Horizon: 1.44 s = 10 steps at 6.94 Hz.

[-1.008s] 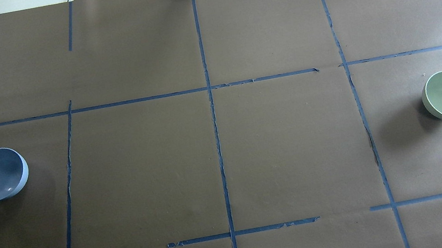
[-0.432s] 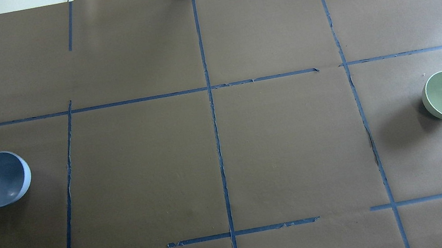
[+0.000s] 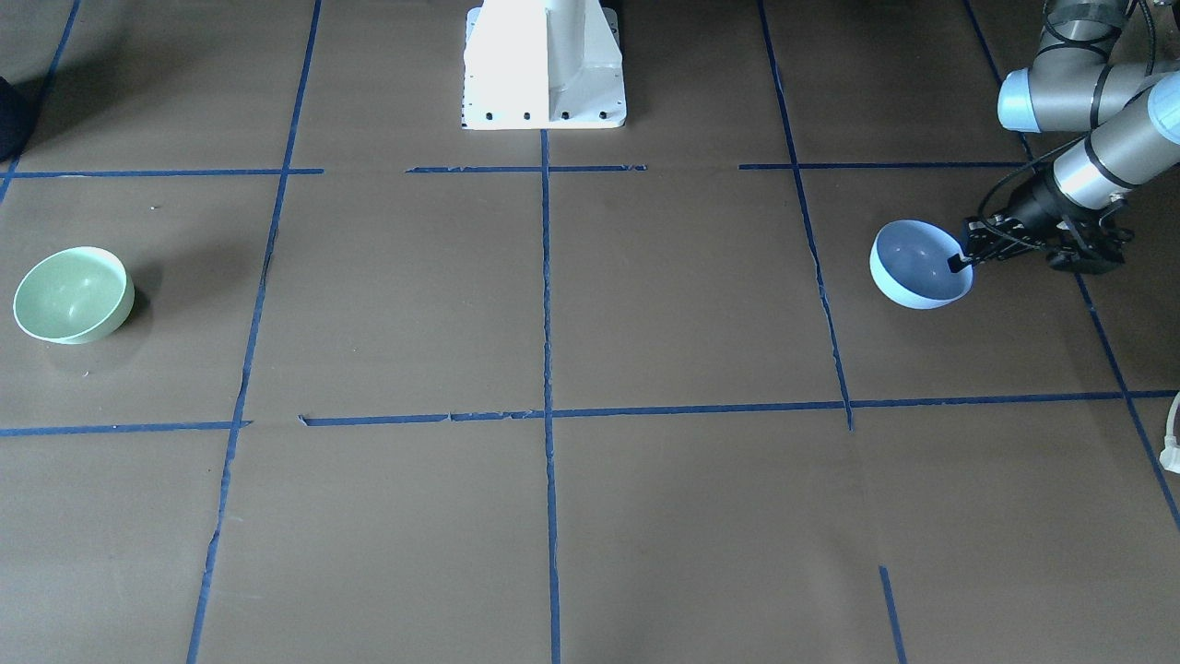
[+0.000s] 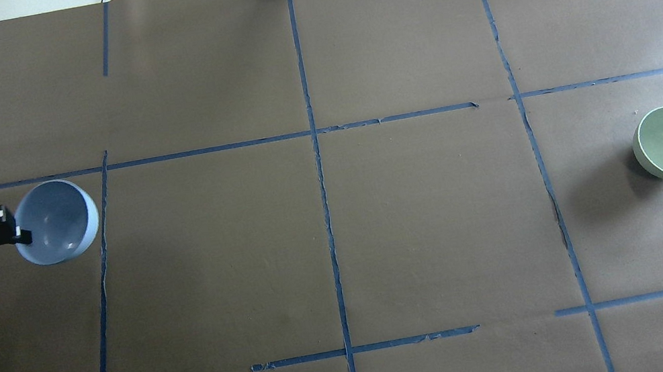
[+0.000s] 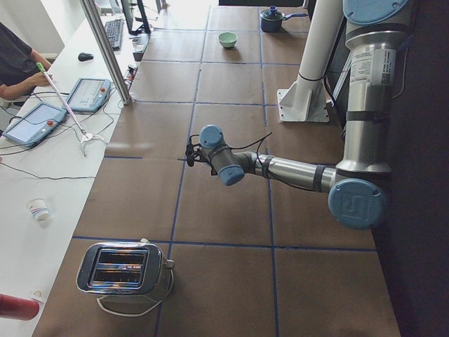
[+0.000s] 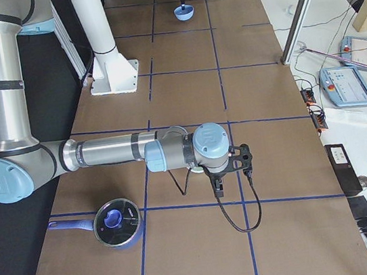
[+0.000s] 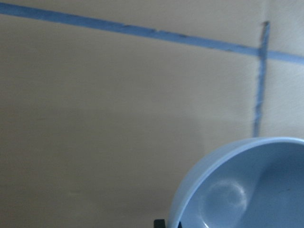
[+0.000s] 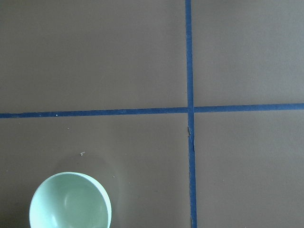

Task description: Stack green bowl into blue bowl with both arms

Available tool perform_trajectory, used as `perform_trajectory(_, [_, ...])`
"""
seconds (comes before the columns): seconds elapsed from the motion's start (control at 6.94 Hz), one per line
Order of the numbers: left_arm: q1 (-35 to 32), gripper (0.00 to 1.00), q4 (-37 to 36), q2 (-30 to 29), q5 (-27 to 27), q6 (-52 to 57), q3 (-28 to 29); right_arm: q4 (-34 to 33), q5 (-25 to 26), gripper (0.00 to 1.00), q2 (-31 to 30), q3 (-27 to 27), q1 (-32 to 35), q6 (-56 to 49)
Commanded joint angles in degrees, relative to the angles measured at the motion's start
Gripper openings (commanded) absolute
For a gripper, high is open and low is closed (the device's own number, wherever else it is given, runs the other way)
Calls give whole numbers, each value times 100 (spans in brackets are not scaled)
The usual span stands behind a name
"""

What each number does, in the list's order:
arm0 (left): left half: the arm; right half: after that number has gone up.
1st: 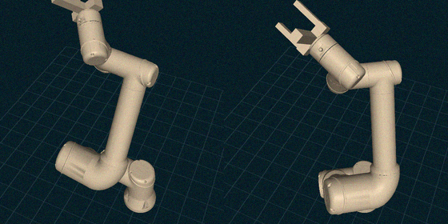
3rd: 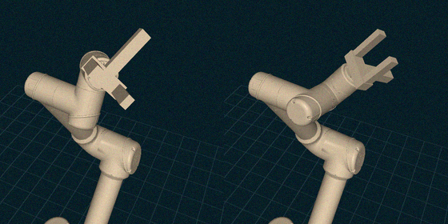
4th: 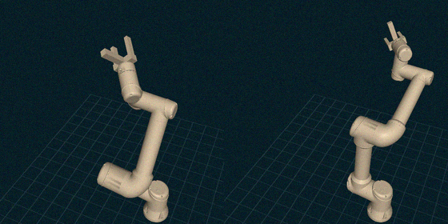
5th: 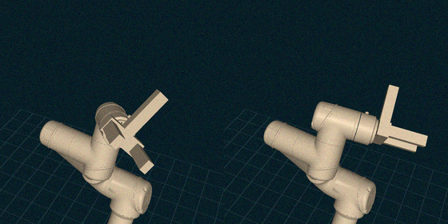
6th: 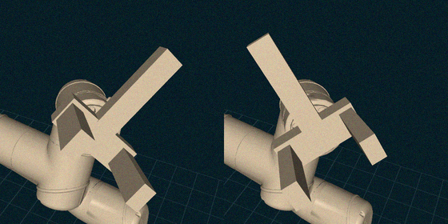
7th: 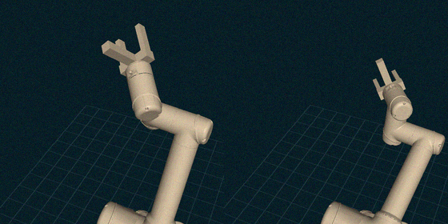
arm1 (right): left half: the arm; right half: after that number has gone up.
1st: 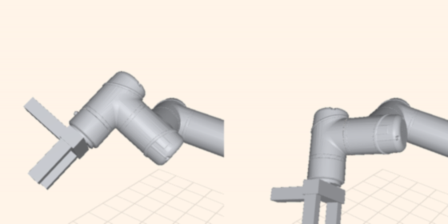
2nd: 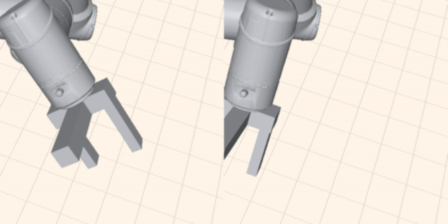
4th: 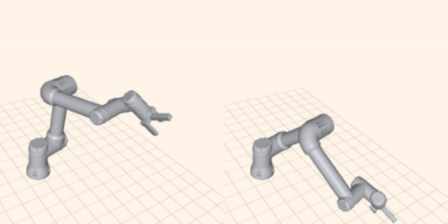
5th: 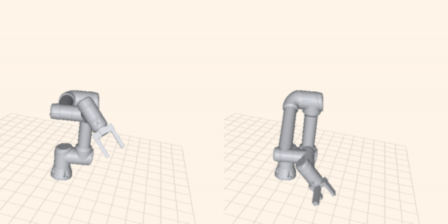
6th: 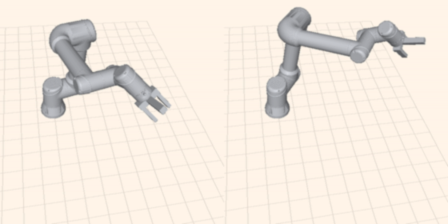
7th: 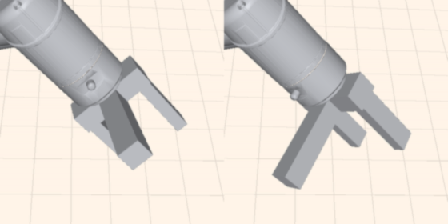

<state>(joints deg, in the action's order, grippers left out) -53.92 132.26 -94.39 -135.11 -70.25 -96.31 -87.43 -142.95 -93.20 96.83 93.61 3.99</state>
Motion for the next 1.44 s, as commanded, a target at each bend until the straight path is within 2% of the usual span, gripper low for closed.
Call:
perform_trajectory(0.0, [678, 0, -1108, -1513, 490, -1345, -37, 15, 22, 100, -6, -15, 0, 5])
perform_trajectory(0.14, [1229, 0, -1984, -2251, 1138, -1672, -28, 15, 22, 100, -6, 2, 0, -4])
perform_trajectory(0.29, [1687, 0, -2559, -2772, 1571, -1902, 15, 15, 30, 100, -6, -6, 0, 5])
perform_trajectory(0.58, [2374, 0, -2512, -3179, 2283, -2246, 208, 24, 30, 100, 3, 11, 0, 214])
perform_trajectory(0.86, [2597, 0, -2494, -3261, 2428, -2247, 376, 24, 22, 100, -6, 11, 0, 251])
perform_trajectory(1.01, [2675, 4, -2503, -3304, 2428, -2247, 420, 24, 30, 100, -6, 11, 0, 242])
perform_trajectory(1.15, [2667, 26, -2494, -3296, 2419, -2221, 420, 24, 30, 100, 12, 11, 0, 242])
perform_trajectory(1.3, [2667, 99, -2459, -3261, 2428, -2195, 464, 24, 30, 100, 12, 20, 0, 242])
